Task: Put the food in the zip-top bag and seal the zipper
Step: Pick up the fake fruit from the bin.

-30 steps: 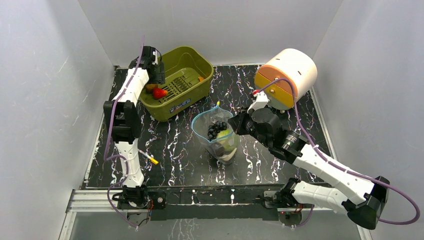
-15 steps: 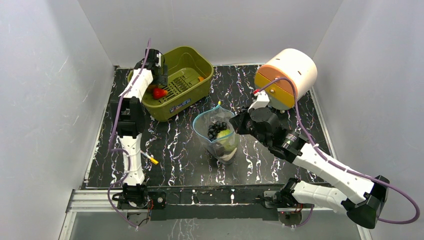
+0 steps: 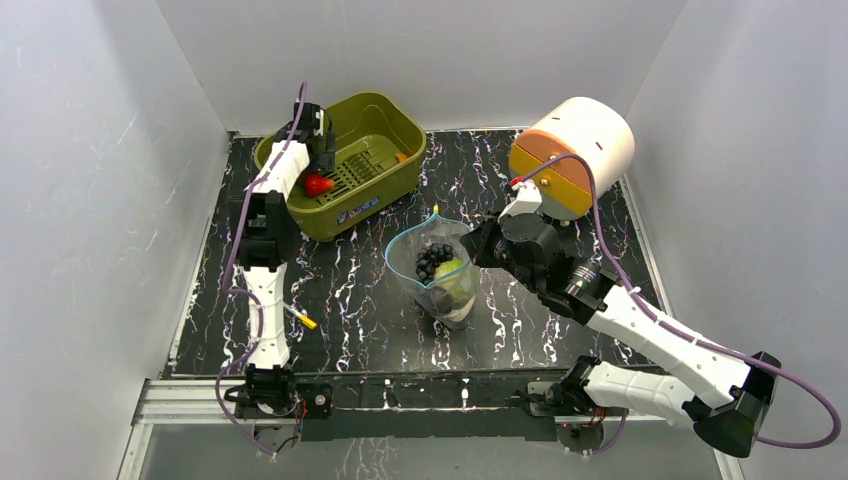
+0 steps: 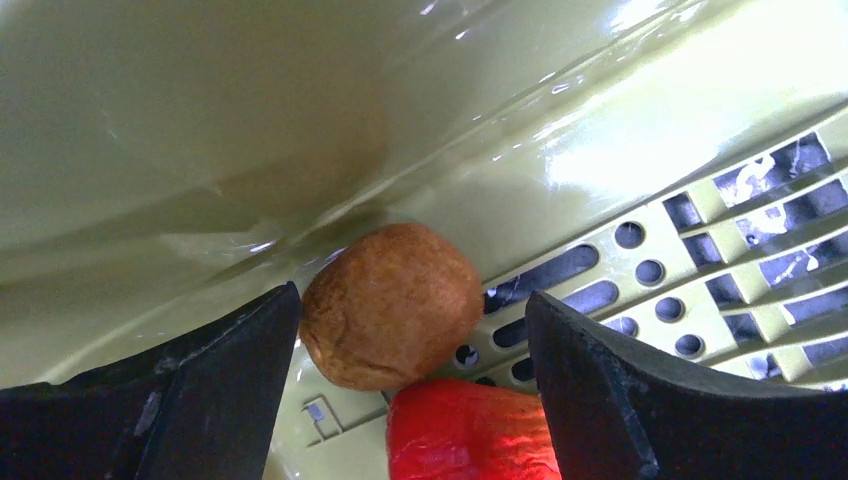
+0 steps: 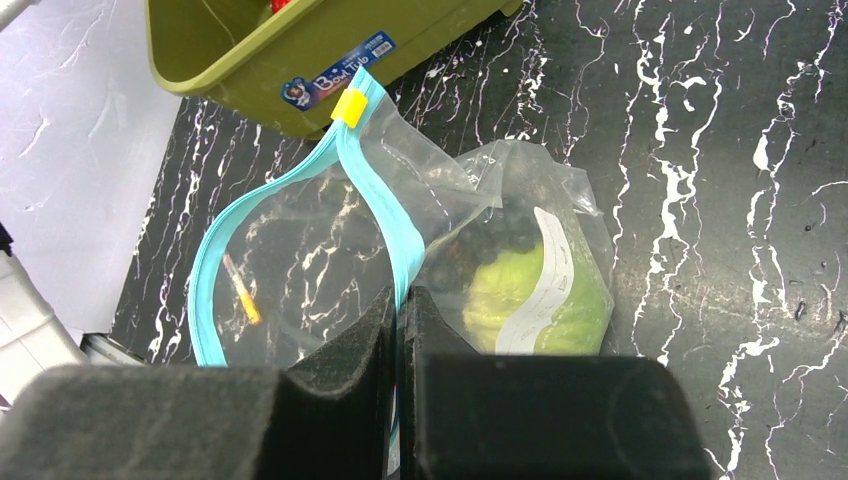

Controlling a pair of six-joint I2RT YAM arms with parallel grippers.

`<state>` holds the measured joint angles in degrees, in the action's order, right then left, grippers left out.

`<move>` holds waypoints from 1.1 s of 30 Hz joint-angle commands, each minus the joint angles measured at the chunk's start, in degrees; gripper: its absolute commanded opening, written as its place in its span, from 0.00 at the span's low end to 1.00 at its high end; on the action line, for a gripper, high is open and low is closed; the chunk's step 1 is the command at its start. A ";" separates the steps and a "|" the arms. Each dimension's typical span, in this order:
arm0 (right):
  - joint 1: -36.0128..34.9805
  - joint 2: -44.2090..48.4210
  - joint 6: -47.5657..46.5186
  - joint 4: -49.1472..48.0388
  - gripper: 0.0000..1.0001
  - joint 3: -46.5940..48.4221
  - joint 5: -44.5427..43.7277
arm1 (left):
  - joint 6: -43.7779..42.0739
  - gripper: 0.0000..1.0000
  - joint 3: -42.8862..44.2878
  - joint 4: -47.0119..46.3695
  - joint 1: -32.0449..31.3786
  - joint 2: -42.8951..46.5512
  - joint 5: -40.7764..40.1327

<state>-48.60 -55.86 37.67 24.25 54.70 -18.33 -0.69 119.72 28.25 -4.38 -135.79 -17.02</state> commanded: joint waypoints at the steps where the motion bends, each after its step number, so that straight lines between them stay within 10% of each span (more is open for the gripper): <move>1: 0.17 0.25 1.14 -2.71 0.00 2.62 -1.38 | -0.85 0.79 2.43 -0.92 0.52 -1.85 0.94; 15: 0.13 1.11 2.11 -2.01 0.00 2.08 -1.63 | -0.45 0.36 -0.99 -1.76 0.52 2.42 5.94; 33: 0.17 2.51 5.38 2.40 0.00 1.01 -0.96 | 5.91 0.22 -3.00 1.21 0.51 13.53 16.11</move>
<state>-48.60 -54.04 42.22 26.72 54.39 -18.31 3.20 117.82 27.44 -4.23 -127.92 -5.02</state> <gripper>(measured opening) 0.009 0.518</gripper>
